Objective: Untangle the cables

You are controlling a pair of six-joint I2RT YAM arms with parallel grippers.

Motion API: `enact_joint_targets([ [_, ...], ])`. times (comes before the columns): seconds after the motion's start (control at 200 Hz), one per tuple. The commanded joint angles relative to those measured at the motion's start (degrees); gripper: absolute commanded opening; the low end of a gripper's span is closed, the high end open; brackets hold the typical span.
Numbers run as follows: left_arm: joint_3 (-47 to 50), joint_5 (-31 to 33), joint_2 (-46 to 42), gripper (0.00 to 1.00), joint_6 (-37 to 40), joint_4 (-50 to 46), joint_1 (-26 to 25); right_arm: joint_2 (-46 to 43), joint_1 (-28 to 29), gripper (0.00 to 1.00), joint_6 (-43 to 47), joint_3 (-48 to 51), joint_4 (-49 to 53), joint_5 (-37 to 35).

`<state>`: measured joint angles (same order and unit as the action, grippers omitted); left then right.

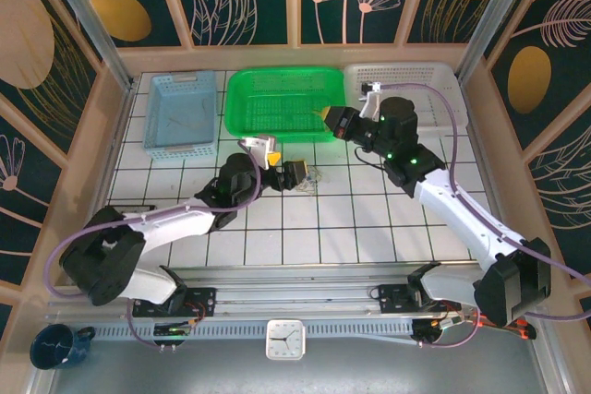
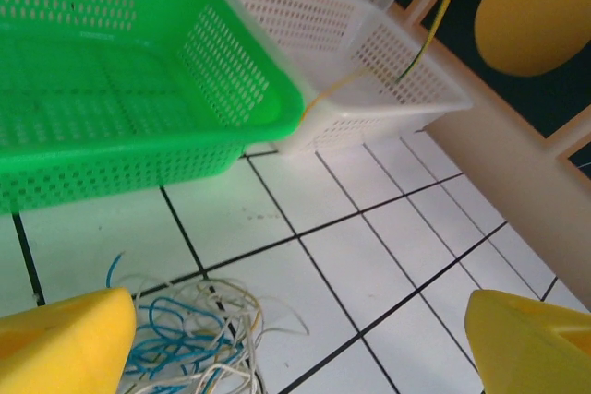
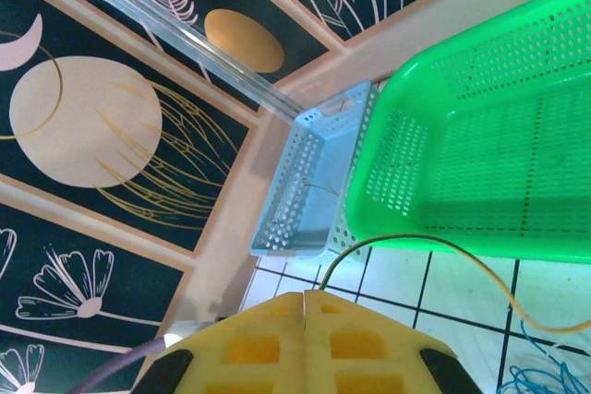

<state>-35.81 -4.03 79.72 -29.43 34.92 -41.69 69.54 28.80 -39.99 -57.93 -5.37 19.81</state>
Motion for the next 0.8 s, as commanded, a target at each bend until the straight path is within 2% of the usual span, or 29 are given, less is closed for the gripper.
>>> enact_joint_targets([
  [0.0,-0.4,-0.5,-2.3,0.94,3.6,-1.3,-0.2,-1.4,-0.4,0.0,-0.1,0.8,-1.9,2.7],
  [0.4,-3.0,2.3,-5.6,0.98,18.1,-4.0,-0.2,-0.7,0.9,0.0,3.2,1.1,1.7,4.9],
  [0.646,5.1,4.2,-11.6,0.99,32.5,8.5,-0.3,1.8,2.2,0.0,12.6,-3.8,12.8,0.7],
  [0.791,6.0,3.2,-12.7,0.99,41.3,8.3,-0.2,2.9,2.8,0.0,14.4,-5.5,14.6,1.3],
])
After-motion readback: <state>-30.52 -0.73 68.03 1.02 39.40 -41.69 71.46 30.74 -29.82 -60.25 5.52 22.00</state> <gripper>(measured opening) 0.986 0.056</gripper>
